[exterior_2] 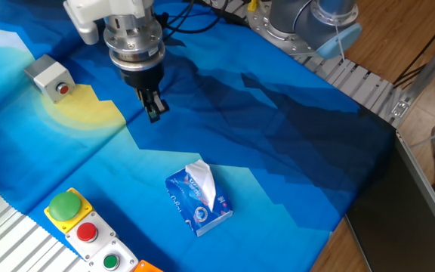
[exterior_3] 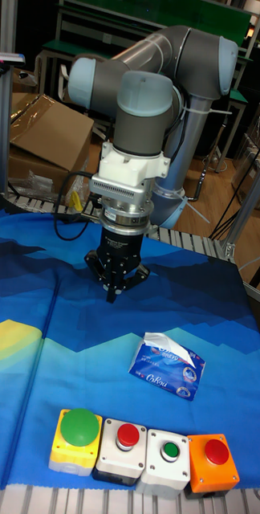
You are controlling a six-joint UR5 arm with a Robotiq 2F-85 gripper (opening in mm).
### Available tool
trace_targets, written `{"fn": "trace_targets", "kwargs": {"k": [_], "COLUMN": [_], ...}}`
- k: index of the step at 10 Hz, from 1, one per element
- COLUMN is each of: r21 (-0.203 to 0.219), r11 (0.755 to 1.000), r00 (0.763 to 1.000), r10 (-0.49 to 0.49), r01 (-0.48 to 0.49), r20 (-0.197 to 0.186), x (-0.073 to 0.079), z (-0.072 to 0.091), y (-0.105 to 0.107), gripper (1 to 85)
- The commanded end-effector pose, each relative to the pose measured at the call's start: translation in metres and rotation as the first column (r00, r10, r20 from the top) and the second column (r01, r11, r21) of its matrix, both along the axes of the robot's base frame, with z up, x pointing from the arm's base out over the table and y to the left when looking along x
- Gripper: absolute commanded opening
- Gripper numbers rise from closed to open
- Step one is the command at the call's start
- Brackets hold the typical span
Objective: Press the button horizontally
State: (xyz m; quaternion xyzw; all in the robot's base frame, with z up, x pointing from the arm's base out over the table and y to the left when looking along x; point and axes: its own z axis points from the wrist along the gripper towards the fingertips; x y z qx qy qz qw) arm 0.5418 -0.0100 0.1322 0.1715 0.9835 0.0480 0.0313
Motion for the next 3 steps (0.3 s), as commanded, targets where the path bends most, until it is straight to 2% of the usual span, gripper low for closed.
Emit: {"fn": "trace_targets", "kwargs": {"k": [1, 3], "r21": [-0.004, -0.007], "r11": [1.0, 1.0], "r00": [1.0, 1.0], "r10": [0.01, 0.016], "r01": [-0.01, -0.016], "r20": [0.006, 0.005], "x": [0.0024, 0.0021], "z": [-0.0018, -0.0023], "y": [-0.0004, -0.0011], "gripper": [1.0, 1.0]}}
